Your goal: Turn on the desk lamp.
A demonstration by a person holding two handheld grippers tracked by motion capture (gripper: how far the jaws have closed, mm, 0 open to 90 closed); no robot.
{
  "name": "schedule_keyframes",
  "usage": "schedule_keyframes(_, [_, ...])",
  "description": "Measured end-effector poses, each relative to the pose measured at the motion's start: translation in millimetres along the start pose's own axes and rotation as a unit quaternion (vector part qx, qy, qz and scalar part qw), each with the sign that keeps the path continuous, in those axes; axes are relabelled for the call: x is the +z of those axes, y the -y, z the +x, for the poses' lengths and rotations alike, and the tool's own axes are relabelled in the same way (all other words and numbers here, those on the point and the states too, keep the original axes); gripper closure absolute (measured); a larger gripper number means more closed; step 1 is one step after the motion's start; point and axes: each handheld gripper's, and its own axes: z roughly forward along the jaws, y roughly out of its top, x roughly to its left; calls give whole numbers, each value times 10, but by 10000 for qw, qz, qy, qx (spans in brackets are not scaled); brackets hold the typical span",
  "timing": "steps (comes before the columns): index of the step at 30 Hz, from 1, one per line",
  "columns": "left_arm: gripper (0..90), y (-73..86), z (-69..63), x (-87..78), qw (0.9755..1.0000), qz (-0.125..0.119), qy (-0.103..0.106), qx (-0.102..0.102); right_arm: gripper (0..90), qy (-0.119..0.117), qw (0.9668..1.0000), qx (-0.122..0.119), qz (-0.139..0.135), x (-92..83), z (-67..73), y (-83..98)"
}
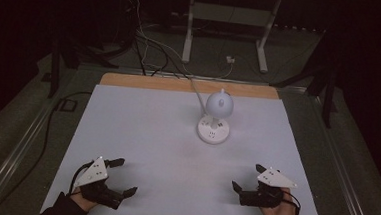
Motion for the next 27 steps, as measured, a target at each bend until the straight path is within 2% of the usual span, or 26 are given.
schedule_keyframes(3, [4, -3, 4, -7, 10000, -38, -10, -31, 1, 8, 9998, -14, 195, -2, -2, -39])
schedule_keyframes(6, [4, 0, 8, -7, 10000, -34, -7, -31, 1, -55, 9997, 58, 231, -11, -10, -61])
schedule_keyframes(11, [4, 0, 13, -12, 10000, -54, 1, -62, 1, -52, 9999, 127, 79, -67, -48, -125])
schedule_keyframes(17, [4, -1, 13, -8, 10000, -54, 10, -71, 1, -102, 9996, 247, 33, -95, -86, -214])
schedule_keyframes(27, [4, 0, 9, -8, 10000, -54, 6, -67, 1, -150, 9996, 238, -85, -113, -83, -362])
